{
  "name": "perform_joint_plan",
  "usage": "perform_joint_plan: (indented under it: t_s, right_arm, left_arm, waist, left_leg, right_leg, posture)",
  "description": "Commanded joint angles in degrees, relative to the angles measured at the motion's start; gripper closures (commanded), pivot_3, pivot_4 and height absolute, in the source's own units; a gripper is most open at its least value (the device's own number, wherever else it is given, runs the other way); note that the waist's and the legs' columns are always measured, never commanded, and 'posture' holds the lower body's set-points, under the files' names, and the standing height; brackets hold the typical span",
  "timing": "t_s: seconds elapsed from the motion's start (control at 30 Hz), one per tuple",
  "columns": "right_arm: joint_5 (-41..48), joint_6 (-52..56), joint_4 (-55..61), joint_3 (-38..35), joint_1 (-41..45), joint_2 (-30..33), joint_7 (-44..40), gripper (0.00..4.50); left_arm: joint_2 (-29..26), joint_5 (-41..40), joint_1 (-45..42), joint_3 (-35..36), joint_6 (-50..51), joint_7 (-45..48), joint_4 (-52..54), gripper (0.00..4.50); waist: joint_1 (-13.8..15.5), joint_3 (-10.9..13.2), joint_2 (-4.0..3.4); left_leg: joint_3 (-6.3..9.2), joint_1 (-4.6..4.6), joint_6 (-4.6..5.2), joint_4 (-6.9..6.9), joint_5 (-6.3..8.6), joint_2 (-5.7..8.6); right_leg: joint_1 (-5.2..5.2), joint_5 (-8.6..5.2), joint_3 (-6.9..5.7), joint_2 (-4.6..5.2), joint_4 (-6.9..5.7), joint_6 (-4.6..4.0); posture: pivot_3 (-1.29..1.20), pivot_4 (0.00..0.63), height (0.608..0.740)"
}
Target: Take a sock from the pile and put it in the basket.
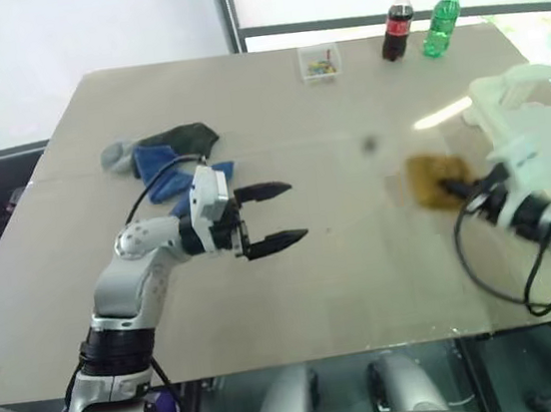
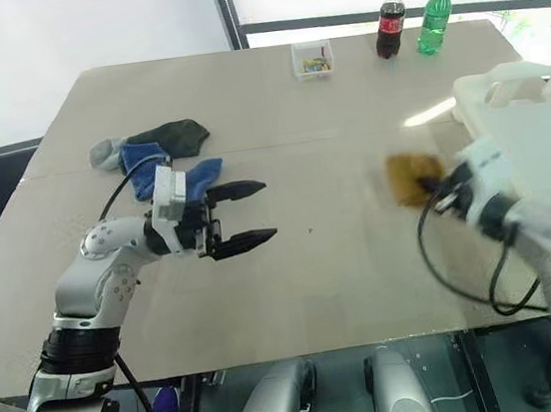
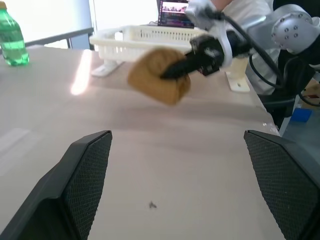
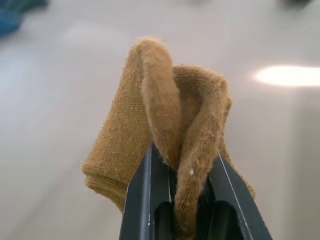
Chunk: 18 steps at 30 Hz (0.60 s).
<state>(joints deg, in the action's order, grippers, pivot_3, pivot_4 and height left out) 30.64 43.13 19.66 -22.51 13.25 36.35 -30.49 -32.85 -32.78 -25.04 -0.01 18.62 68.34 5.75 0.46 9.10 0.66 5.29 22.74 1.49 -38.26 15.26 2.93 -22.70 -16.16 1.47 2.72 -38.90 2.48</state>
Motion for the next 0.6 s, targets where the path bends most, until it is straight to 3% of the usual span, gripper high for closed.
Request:
perform_joint_plan:
  t_s: [0.03,0.13,0.27,0.53,0.57,0.6]
  right_arm:
    - [4.4,3.66,-3.34,-10.02,5.03,4.59,2.11,4.47]
    - [3.6,6.21,-13.16,-14.36,10.57,9.7,5.22,4.47]
    - [1.28,6.05,-30.51,-13.25,15.23,14.45,4.26,4.47]
    - [-13.82,-11.41,-61.74,3.04,19.65,17.0,-2.04,4.47]
    - [-15.32,-13.0,-63.02,4.72,19.84,17.95,-3.31,3.6]
    - [-15.99,-13.99,-64.19,5.23,20.5,18.63,-3.57,3.42]
  left_arm:
    - [0.85,-1.5,-1.33,1.61,0.34,-1.84,2.18,0.0]
    - [1.82,-1.88,-1.68,1.52,0.81,-3.18,2.09,0.0]
    - [2.82,-1.86,-1.99,1.23,1.27,-4.33,1.7,0.0]
    - [3.24,-1.38,-0.93,0.48,2.43,-6.07,3.24,0.0]
    - [3.0,-1.51,-0.69,0.63,2.73,-6.2,3.59,0.0]
    - [2.76,-1.59,-0.48,0.8,2.96,-6.35,3.85,0.0]
  waist:
    - [0.03,0.01,-0.01]
    - [0.03,0.01,-0.01]
    - [-0.01,0.01,-0.01]
    - [-1.44,-0.02,-0.1]
    - [-1.43,-0.01,-0.08]
    - [-1.33,-0.01,-0.08]
  left_leg:
    - [-0.02,0.0,0.0,0.01,0.0,0.0]
    - [-0.16,0.01,0.02,0.02,0.0,0.01]
    - [-0.28,-0.01,0.14,0.0,0.07,0.0]
    - [-0.53,-0.07,0.24,-0.03,0.12,-0.03]
    - [-0.58,-0.11,0.25,-0.04,0.12,-0.05]
    - [-0.55,-0.11,0.25,-0.07,0.13,-0.05]
  right_leg:
    - [0.0,0.0,0.01,0.0,0.02,0.0]
    - [0.0,0.0,0.1,0.0,0.05,0.0]
    - [0.01,0.0,0.16,0.01,0.04,0.0]
    - [-0.01,0.0,0.34,-0.04,-0.02,0.0]
    - [0.02,0.01,0.33,-0.07,-0.01,0.01]
    - [0.04,0.01,0.33,-0.06,0.01,0.02]
  posture:
    - [0.0,0.15,0.74]
    - [0.0,0.15,0.74]
    - [0.0,0.15,0.74]
    - [0.0,0.15,0.74]
    - [0.0,0.15,0.74]
    - [0.0,0.15,0.74]
